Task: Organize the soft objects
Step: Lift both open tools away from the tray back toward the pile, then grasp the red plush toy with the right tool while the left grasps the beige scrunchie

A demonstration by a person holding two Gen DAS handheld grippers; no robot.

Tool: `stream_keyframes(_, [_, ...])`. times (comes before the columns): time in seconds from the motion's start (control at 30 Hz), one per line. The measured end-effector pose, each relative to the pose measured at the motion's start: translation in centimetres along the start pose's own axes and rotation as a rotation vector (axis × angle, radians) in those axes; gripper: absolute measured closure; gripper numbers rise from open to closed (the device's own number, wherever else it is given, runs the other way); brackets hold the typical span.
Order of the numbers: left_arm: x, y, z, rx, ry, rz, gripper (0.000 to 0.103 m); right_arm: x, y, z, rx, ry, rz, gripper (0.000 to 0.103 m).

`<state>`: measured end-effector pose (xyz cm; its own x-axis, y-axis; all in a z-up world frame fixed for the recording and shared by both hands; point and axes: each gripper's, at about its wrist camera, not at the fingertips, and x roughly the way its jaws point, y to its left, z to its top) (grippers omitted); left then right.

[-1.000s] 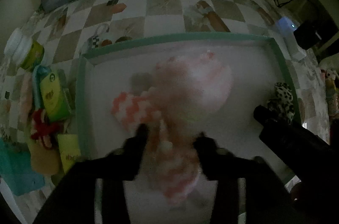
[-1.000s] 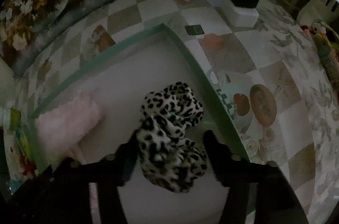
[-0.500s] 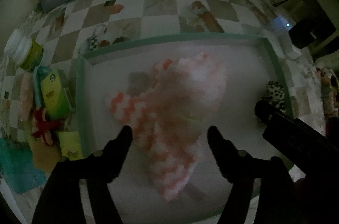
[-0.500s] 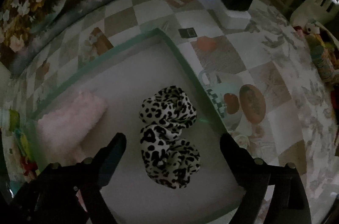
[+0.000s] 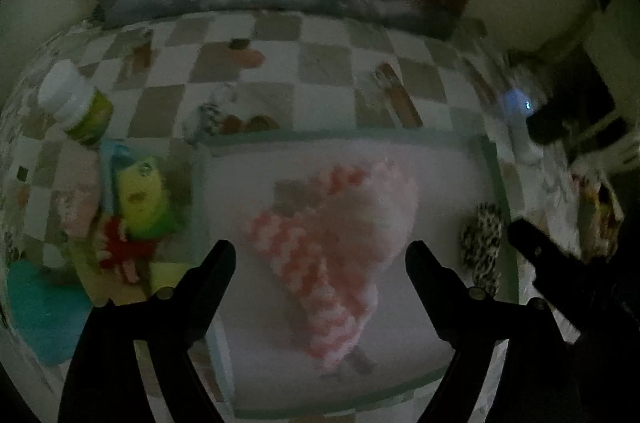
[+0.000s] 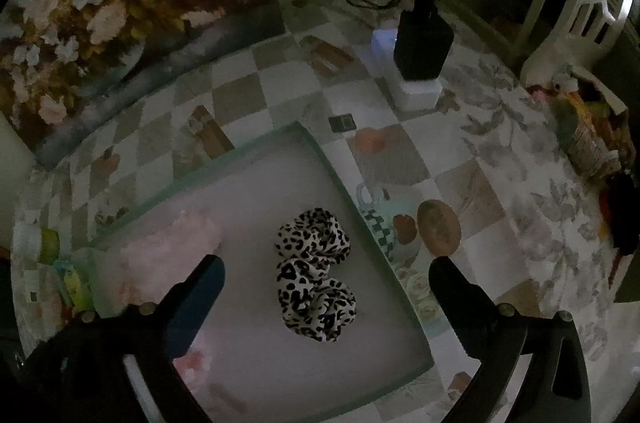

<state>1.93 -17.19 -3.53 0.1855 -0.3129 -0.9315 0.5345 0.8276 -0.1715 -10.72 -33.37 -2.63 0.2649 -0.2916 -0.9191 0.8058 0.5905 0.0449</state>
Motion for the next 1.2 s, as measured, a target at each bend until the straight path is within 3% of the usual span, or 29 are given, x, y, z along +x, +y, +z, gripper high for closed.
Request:
stream_keyframes(0.1, [-1.0, 1.7, 0.7, -0.054, -0.036, -0.005, 0.014, -0.2, 0.3, 0.1, -0.007, -0.006, 0.001, 0.0])
stream_keyframes(0.2, [-2.1, 3.8, 1.3, -0.104, -0.083, 0.012, 0.0, -0.4, 0.8, 0.0, -0.008, -0.011, 0.02, 0.0])
stream_keyframes(0.33, [-3.8, 7.0, 1.6, -0.179, -0.152, 0.031, 0.0, -1.1, 1.4, -0.3, -0.007, -0.039, 0.072, 0.0])
stream_keyframes(0.53, [-6.1, 11.7, 1.7, -0.301, -0.287, 0.035, 0.0, -2.8, 2.8, -0.3, 0.006, -0.137, 0.217, 0.0])
stream_keyframes(0.8, [-8.4, 16.2, 1.4, -0.422, -0.439, 0.056, 0.0, -3.8, 6.1, -1.2, -0.113, -0.246, 0.279, 0.0])
stream_keyframes(1.0, [-9.2, 18.6, 1.2, -0.433, -0.47, 0.143, 0.0, -3.4, 8.6, -2.0, -0.21, -0.227, 0.241, 0.0])
stream_keyframes(1.2, [-9.6, 20.8, 1.1, -0.462, -0.46, 0.126, 0.0, -3.3, 10.3, -2.3, -0.221, -0.235, 0.296, 0.0])
